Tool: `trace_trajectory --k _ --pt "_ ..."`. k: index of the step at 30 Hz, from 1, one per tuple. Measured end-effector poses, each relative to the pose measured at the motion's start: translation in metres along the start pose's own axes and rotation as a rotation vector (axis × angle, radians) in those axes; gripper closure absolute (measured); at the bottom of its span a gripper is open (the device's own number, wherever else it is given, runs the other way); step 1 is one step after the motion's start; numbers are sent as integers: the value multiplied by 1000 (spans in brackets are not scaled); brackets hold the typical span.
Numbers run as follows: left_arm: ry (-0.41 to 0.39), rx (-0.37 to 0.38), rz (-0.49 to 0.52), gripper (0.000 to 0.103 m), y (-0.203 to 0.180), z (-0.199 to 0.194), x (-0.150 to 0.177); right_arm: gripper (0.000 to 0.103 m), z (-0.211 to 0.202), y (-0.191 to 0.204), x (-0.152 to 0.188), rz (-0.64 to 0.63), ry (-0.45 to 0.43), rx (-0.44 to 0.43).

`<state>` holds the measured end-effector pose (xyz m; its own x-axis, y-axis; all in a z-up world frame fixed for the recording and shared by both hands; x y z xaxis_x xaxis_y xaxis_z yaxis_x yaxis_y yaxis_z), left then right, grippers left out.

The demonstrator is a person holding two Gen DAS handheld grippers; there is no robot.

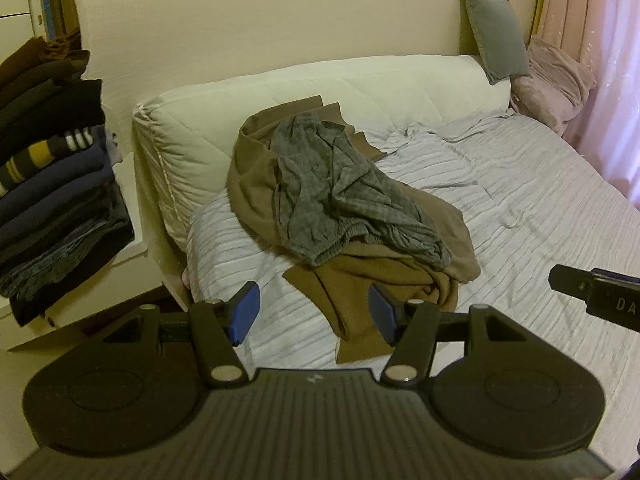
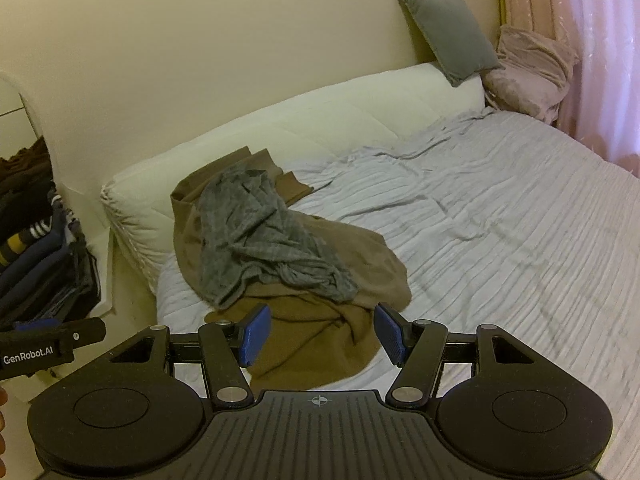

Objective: Fold clothes
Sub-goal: 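Move both tools toward the grey plaid shorts on the clothes pile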

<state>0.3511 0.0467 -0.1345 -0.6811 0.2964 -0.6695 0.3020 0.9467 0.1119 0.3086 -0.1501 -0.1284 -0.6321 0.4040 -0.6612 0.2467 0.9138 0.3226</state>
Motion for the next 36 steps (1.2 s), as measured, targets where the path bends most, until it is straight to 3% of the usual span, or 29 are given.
trace_trajectory --k 18,24,36 --pt "0 63 10 47 22 87 -34 42 90 3 -26 81 49 -4" --pt "36 81 7 47 24 125 -29 42 126 -19 -25 197 99 -31" --pt "146 104 -35 47 23 217 -14 43 204 -50 -17 314 174 -46"
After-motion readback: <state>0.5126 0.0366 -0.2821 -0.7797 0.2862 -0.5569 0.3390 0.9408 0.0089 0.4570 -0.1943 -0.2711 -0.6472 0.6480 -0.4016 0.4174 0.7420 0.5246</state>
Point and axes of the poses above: each gripper's, at about its wrist camera, not at the fingertips, and z roughly the way its jaws point, y to its left, x to its underside, the point moved 10 cm from there along z, roughly the way its jaws point, and after that the axes turned 9 degrees about z, right-handed, at the moved point
